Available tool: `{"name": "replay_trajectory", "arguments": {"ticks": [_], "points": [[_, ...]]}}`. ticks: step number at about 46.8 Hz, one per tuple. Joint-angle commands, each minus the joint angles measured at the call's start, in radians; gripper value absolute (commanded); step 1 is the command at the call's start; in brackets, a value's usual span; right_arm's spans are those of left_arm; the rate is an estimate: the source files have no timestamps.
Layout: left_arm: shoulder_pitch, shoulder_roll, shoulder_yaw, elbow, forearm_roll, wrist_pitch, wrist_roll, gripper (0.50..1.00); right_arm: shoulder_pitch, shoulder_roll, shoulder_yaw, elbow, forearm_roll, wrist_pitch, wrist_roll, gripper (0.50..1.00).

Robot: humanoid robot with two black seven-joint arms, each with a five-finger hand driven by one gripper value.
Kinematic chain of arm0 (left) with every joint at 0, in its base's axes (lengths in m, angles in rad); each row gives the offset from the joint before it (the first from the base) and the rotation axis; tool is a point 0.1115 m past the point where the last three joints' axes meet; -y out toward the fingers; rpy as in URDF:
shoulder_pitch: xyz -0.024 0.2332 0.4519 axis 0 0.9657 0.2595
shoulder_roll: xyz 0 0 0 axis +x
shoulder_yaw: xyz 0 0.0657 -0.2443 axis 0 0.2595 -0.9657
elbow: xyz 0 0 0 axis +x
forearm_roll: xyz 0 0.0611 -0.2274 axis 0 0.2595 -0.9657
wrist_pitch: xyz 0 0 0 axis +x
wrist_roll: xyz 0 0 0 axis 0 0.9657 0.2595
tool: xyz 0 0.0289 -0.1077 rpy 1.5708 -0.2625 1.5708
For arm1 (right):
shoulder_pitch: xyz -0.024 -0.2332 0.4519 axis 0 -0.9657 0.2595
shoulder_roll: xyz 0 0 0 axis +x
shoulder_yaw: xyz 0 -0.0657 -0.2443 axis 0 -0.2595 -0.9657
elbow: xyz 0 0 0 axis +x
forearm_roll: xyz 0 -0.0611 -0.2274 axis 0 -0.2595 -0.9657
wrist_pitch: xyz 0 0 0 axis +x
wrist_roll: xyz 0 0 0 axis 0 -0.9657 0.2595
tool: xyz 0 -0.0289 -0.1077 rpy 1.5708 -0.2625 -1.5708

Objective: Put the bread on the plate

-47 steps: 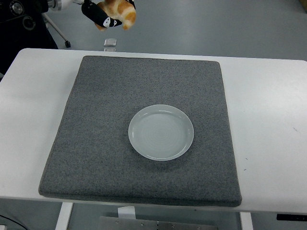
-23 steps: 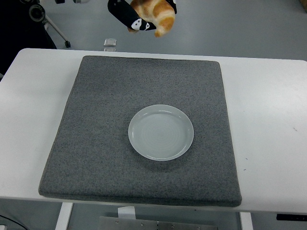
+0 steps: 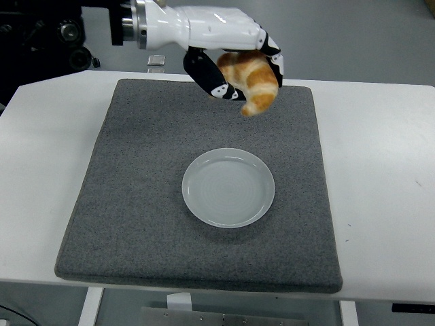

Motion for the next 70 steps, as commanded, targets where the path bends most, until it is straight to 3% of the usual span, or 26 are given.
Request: {"name": "replay_trajectory", "arguments": {"ticks": [1,16,39,52,70], "points": [[0.026,-0.012,0.000,-0.001,0.037,0.004,0.001,0.500,0.001,0.000,0.000,0.000,0.000,0.000,0.000,0.930],[0.161,-0.098,0.002,0.035,0.173,0.038,0.001,0.500,0.001,0.000,0.000,-0.001,0.000,0.000,0.000,0.930],[0.341,-0.164,0.002,0.134,0.319,0.080,0.003,0.500,0.001,0.000,0.000,0.000,0.000,0.000,0.000,0.930],[0.392,-0.211,0.003,0.209,0.345,0.112,0.008,0.500,0.001,0.000,0.000,0.000,0.000,0.000,0.000,0.930],[0.436,-0.231,0.002,0.265,0.373,0.112,0.011,0.500,0.001,0.000,0.000,0.000,0.000,0.000,0.000,0.930]]}}
